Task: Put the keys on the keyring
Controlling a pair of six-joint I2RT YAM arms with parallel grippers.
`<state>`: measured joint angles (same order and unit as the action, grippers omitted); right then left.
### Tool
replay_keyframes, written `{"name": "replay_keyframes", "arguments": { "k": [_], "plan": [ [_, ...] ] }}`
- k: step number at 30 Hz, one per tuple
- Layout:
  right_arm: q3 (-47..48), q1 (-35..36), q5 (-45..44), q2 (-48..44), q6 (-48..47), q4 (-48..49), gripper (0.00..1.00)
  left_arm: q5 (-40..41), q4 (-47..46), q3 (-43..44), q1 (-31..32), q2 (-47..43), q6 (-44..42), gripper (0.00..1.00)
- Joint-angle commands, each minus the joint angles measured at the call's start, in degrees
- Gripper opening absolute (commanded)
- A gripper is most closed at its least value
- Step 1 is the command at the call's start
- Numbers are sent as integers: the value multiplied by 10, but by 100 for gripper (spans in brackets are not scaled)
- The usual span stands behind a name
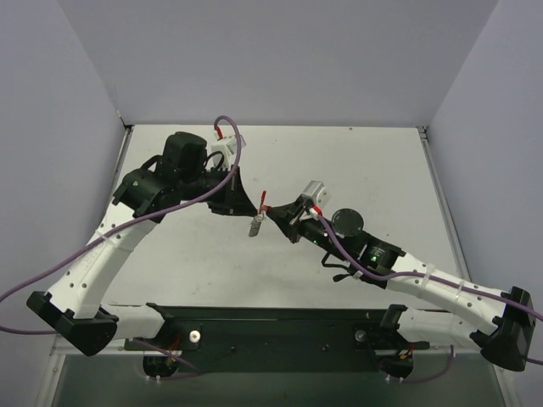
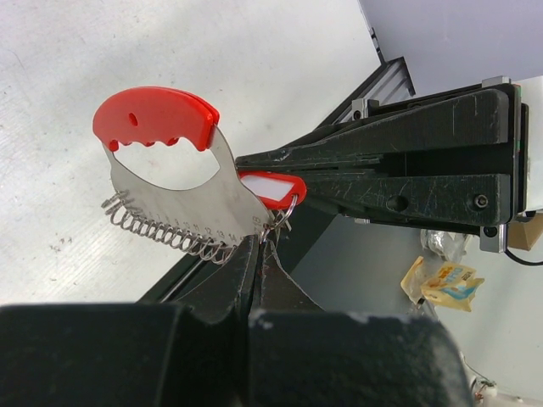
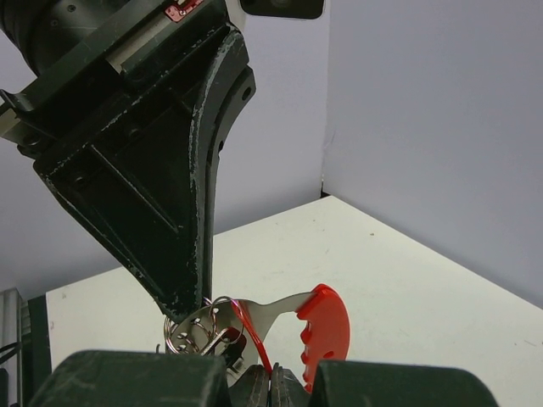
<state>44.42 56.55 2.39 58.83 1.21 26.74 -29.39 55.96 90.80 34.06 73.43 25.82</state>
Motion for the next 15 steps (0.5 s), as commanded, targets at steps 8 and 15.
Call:
{"name": "replay_keyframes", "arguments": {
  "k": [8, 15],
  "plan": [
    [45, -7, 4, 2, -8, 54, 0, -17, 0, 31, 7, 15, -16, 0],
    [51, -7, 11, 6, -7, 48, 0, -16, 10, 46, 10, 29, -23, 0]
  ]
}}
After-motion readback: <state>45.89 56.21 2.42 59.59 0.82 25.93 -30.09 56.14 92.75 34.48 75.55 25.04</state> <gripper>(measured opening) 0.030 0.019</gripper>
